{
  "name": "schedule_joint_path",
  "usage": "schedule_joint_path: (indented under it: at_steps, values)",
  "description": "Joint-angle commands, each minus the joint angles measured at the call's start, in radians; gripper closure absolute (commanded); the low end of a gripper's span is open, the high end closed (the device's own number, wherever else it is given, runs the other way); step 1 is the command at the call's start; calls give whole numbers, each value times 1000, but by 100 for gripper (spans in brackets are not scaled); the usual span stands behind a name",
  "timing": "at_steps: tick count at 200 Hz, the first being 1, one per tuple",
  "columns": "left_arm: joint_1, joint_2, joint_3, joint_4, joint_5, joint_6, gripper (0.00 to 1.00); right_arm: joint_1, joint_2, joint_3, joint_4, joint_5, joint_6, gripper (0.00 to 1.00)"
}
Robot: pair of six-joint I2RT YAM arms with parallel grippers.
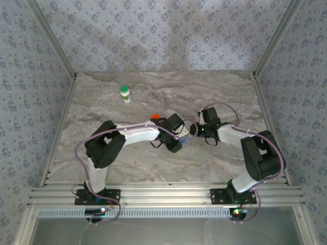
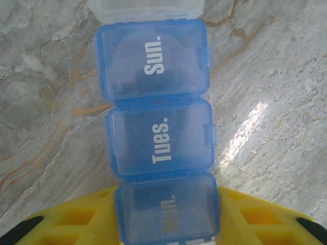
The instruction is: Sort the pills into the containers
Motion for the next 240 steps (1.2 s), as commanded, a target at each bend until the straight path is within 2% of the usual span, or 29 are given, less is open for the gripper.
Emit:
schedule_joint_path:
  at_steps: [1, 40, 81, 166, 211, 240]
  values:
    - [53, 17, 25, -1, 121, -91, 56, 28, 57, -15, -137, 124, -30, 71]
    - [115, 10, 20, 9, 238, -161, 54, 39, 68, -13, -153, 175, -35, 72]
    - [127, -10, 6, 8, 277, -197, 48, 40, 77, -11, -154, 197, -30, 73]
    - [117, -178, -100, 151, -6, -319, 45, 44, 76, -9, -156, 212, -30, 74]
    - [103, -178, -70, 130, -26, -312, 44, 44, 72, -10, -156, 206, -31, 74]
    - [57, -199, -57, 110, -50, -285, 46, 44, 70, -13, -153, 204, -33, 74]
